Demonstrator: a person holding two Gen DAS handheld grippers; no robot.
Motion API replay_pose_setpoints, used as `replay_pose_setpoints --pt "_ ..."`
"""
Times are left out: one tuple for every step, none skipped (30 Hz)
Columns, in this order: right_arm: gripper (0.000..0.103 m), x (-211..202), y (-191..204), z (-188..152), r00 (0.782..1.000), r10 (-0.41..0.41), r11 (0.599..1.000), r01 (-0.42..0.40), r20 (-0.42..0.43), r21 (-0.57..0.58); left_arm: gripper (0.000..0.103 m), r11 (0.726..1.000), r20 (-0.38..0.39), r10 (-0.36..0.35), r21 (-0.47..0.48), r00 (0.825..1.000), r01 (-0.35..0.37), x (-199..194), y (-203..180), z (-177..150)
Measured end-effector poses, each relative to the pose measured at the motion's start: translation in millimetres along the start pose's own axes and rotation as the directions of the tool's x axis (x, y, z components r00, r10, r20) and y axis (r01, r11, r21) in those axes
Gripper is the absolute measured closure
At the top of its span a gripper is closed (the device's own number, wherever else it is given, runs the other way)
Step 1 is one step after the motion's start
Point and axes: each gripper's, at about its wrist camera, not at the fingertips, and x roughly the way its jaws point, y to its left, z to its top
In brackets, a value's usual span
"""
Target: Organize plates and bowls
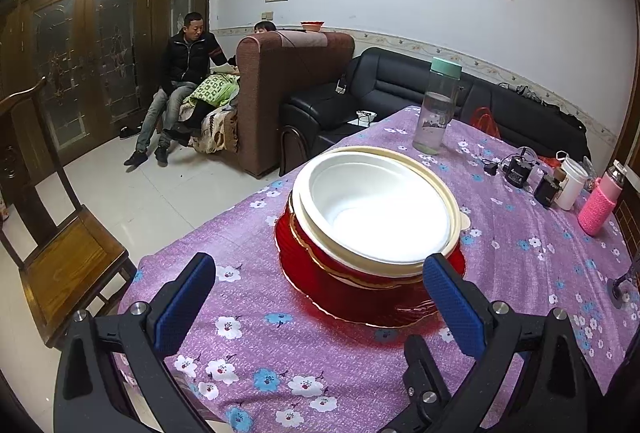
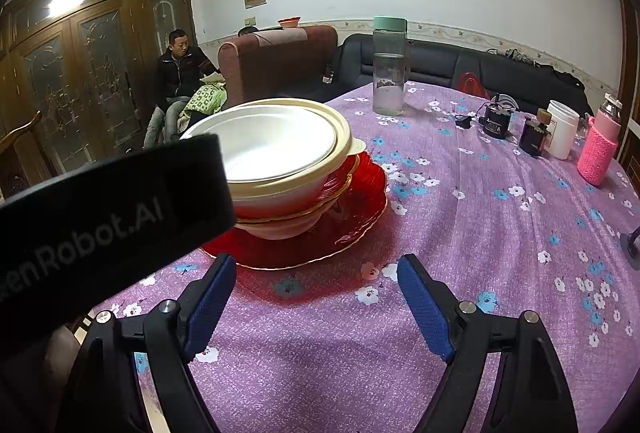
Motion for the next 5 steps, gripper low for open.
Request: replay_pose_setpoints --pt "0.016 -0.1 -0.3 0.1 1.0 0.0 1.0 0.0 0.001 0.002 0.0 1.0 0.0 0.005 0.003 1.0 -0.005 0.1 -0.1 -0.6" --pt "0.016 -0.1 -0.6 0.0 1.0 0.0 1.0 0.0 0.001 0.004 0.0 1.0 -0.001 0.006 0.003 1.0 -0.006 0.0 -0.3 -1.2" --pt "0.016 0.1 -1.5 0.4 1.0 0.001 1.0 -0.001 0.001 0.009 0.0 1.0 -0.003 0.005 0.001 1.0 -0.005 0.0 -0.3 -1.3" --pt "0.016 0.3 -2.5 0.7 1.0 0.002 1.0 -0.002 0.0 0.014 0.0 1.0 -0.005 0.005 0.0 1.0 -0.005 0.1 -0.5 -1.6" --pt "0.016 0.3 -3.7 0.9 1.0 0.003 1.0 -0.003 -0.002 0.021 0.0 1.0 -0.007 0.004 -0.002 1.0 -0.004 0.2 -0.8 -1.9"
